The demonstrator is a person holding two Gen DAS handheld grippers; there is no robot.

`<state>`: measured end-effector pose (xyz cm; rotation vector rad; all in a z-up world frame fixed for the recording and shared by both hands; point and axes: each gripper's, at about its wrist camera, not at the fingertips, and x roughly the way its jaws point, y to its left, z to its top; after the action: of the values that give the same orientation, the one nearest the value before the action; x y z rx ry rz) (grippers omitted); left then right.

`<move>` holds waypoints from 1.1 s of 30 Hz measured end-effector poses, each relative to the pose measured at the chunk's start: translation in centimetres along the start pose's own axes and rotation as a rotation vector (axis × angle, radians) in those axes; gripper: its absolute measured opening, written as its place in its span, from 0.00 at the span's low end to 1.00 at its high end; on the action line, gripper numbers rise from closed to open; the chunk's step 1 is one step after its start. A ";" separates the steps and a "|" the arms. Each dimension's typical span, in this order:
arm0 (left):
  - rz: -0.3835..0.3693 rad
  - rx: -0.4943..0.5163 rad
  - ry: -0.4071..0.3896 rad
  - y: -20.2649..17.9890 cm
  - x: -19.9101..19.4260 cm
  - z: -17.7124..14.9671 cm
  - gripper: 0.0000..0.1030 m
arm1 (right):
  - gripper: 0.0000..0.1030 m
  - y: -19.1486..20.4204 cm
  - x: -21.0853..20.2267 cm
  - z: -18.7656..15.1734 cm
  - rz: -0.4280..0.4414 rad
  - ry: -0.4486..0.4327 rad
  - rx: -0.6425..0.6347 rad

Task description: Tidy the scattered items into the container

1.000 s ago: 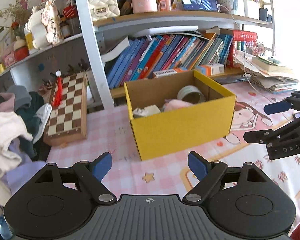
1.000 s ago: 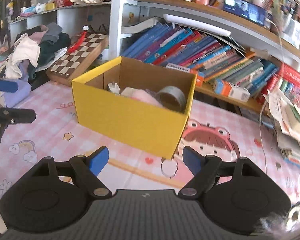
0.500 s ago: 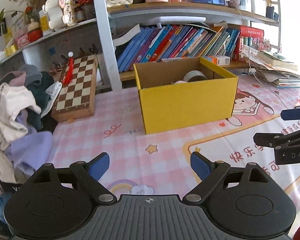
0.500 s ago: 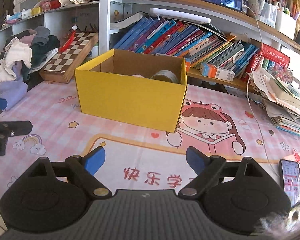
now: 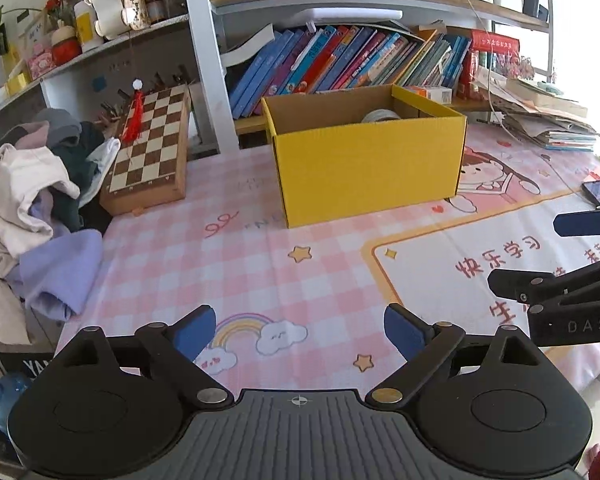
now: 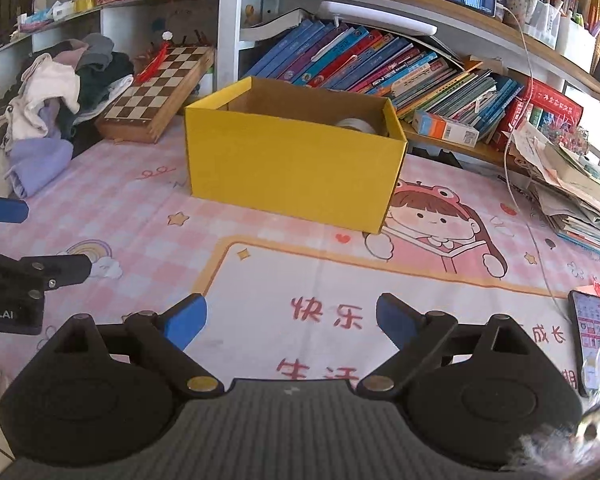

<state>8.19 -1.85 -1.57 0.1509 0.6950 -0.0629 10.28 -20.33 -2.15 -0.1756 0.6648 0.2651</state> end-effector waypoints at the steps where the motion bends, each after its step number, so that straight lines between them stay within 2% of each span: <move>1: 0.000 0.004 0.002 -0.1 0.0 -0.1 0.91 | 0.90 0.2 0.0 -0.1 0.001 0.001 -0.002; 10: -0.025 0.031 -0.003 -0.6 0.2 -0.2 0.92 | 0.91 1.2 -0.2 -0.7 0.003 0.009 -0.026; 16: -0.052 0.045 0.004 -1.0 0.6 -0.3 0.92 | 0.93 0.7 -0.4 -0.9 -0.028 0.016 0.002; 33: -0.059 0.006 0.088 -0.6 0.7 -1.9 0.93 | 0.96 0.3 -1.6 -2.4 -0.064 0.042 0.033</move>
<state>7.44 -2.17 -3.56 0.1392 0.7873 -0.1154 7.61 -20.95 -3.08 -0.1707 0.7037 0.1895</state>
